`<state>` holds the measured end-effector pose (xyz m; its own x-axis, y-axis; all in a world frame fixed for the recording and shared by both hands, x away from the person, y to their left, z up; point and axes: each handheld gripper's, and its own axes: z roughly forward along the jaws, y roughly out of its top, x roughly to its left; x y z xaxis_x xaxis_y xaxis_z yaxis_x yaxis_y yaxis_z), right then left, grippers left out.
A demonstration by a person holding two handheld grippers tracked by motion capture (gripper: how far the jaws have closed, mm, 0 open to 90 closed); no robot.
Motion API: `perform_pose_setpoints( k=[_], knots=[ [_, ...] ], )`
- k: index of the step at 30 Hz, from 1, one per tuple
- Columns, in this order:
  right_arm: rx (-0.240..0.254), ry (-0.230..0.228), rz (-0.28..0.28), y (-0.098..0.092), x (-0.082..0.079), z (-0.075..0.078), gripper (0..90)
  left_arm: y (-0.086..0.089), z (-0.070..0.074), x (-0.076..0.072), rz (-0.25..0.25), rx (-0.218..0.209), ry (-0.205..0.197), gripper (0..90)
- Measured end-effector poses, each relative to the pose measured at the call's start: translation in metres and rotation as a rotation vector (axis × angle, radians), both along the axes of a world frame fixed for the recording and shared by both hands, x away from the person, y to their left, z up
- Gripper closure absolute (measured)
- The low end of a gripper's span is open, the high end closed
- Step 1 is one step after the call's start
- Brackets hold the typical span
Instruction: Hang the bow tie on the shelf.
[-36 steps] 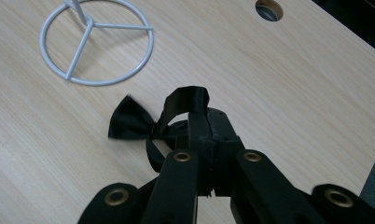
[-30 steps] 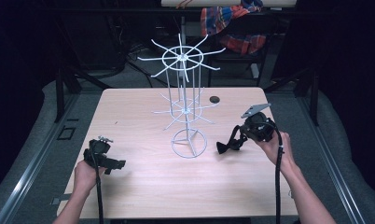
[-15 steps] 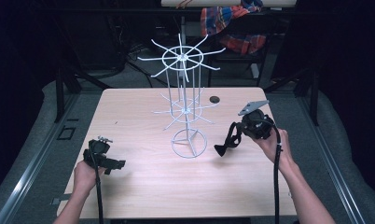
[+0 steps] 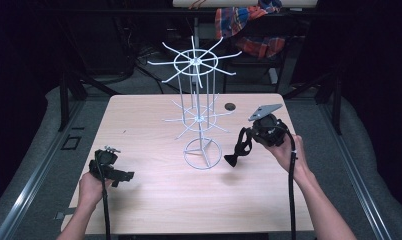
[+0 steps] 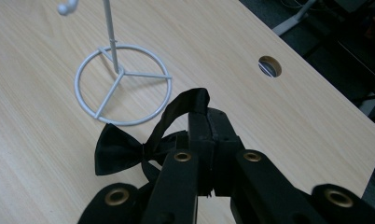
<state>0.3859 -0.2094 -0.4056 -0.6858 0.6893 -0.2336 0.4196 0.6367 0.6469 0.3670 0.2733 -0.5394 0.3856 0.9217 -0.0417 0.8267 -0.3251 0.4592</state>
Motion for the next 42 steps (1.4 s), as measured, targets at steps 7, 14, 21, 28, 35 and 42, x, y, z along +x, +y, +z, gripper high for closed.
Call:
perform_pose_setpoints(
  k=[7,14,21,28,35,42],
  knots=[
    [0.013,-0.012,0.011,0.005,-0.002,0.006,89.9,0.000,0.000,0.000,-0.002,0.000,-0.001,0.0],
    [0.035,-0.030,0.020,0.009,-0.002,0.013,89.9,0.000,0.000,0.000,-0.005,0.002,0.003,0.0],
    [0.040,-0.040,0.028,0.010,-0.007,0.018,89.9,0.000,0.000,0.001,-0.017,0.002,0.004,0.0],
    [0.040,-0.049,0.046,0.010,-0.015,0.024,89.9,-0.001,0.000,0.001,-0.010,0.001,0.004,0.0],
    [0.056,-0.055,0.061,0.012,-0.022,0.028,89.9,-0.002,0.000,0.001,-0.010,0.001,0.001,0.0],
    [0.047,-0.069,0.084,0.018,-0.027,0.033,89.9,-0.001,0.000,0.001,-0.010,0.000,0.003,0.0]
  ],
)
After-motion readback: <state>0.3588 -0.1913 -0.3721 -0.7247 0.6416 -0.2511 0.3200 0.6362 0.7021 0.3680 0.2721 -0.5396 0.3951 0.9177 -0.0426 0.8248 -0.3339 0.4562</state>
